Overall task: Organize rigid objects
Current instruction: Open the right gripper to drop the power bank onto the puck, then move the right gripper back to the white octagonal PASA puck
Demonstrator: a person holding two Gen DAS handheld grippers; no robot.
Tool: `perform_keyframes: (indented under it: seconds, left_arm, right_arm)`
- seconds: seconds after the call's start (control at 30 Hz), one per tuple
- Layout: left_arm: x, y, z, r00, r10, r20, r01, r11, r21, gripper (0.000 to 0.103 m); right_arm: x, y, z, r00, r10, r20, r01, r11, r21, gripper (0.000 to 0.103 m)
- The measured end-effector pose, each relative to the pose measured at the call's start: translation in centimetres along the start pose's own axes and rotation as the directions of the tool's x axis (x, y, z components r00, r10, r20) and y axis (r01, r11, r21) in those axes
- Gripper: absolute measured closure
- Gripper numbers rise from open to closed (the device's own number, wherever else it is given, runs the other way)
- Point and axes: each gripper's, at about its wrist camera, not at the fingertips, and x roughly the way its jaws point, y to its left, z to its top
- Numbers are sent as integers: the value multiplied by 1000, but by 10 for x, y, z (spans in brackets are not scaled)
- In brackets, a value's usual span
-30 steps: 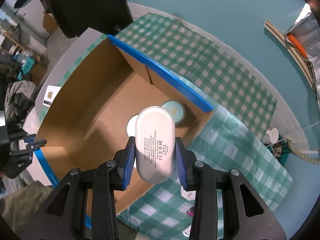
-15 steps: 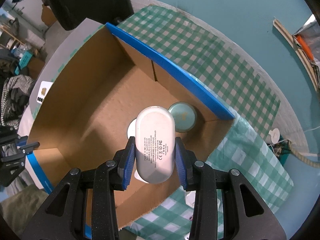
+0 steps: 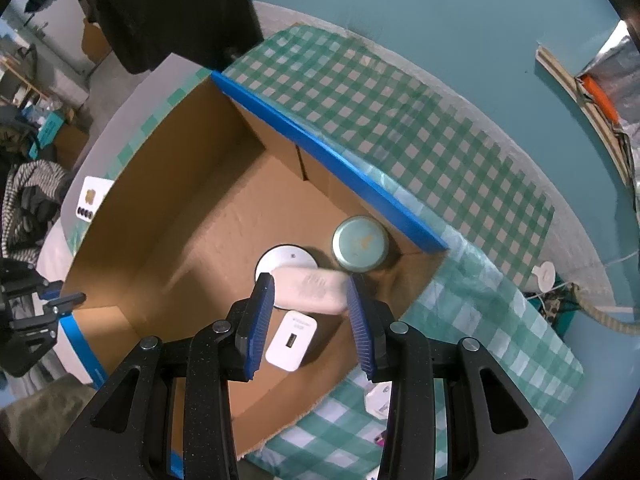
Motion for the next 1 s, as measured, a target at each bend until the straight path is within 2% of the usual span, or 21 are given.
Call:
perform_keyframes:
  seconds: [0.63,1.0]
  left_arm:
    - [2,0,-1,1000,0,1,0,1000,3,96]
    - [2,0,-1,1000,0,-1,0,1000,5,96]
  right_arm:
    - [-33,-21,-30,1000,-13,26,11,996,85,58]
    - [-40,-60,-60,1000,-25,-1,25,980,196,55]
